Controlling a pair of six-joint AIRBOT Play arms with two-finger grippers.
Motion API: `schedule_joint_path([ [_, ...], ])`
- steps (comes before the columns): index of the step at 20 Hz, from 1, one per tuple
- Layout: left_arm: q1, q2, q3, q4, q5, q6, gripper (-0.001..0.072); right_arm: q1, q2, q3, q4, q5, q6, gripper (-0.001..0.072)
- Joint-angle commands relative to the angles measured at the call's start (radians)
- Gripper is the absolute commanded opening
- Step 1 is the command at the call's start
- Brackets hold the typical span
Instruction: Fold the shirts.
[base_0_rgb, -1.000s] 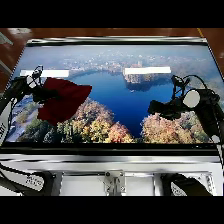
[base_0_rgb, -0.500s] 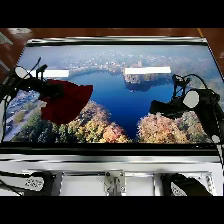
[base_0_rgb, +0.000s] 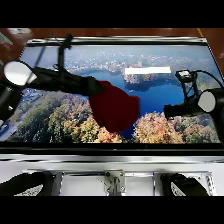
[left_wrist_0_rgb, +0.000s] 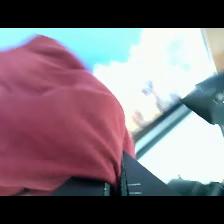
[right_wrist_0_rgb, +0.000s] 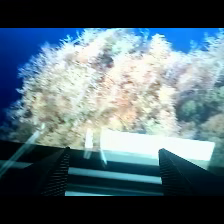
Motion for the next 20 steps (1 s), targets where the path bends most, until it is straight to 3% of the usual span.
schedule_joint_path([
  [1, -0.277, -0.032, -0.008, 0.230, 0.138, -0.246, 0.0035, 0.000, 0.116, 0.012, -0.119, 0.115, -0.078, 0.0676],
  [4, -0.434, -0.170, -0.021, 0.274, 0.208, -0.342, 0.0035, 0.000, 0.212, 0.012, -0.103, 0.188, -0.079, 0.0675],
  [7, -0.510, -0.312, -0.021, 0.248, 0.230, -0.349, 0.0039, 0.000, 0.254, 0.011, -0.095, 0.244, -0.055, 0.0676],
  [8, -0.515, -0.346, -0.021, 0.241, 0.206, -0.349, 0.0085, 0.000, 0.257, 0.011, -0.076, 0.248, -0.029, 0.0676],
  [9, -0.507, -0.372, -0.021, 0.241, 0.167, -0.347, 0.0087, 0.000, 0.257, 0.009, -0.040, 0.251, -0.019, 0.0675],
  [12, -0.396, -0.360, -0.020, 0.240, 0.028, -0.245, 0.0090, 0.000, 0.257, -0.038, 0.016, 0.215, 0.031, 0.0677],
  [20, 0.021, -0.211, -0.021, 0.241, -0.325, -0.056, 0.0091, 0.000, 0.256, -0.179, -0.164, -0.037, 0.160, 0.0677],
])
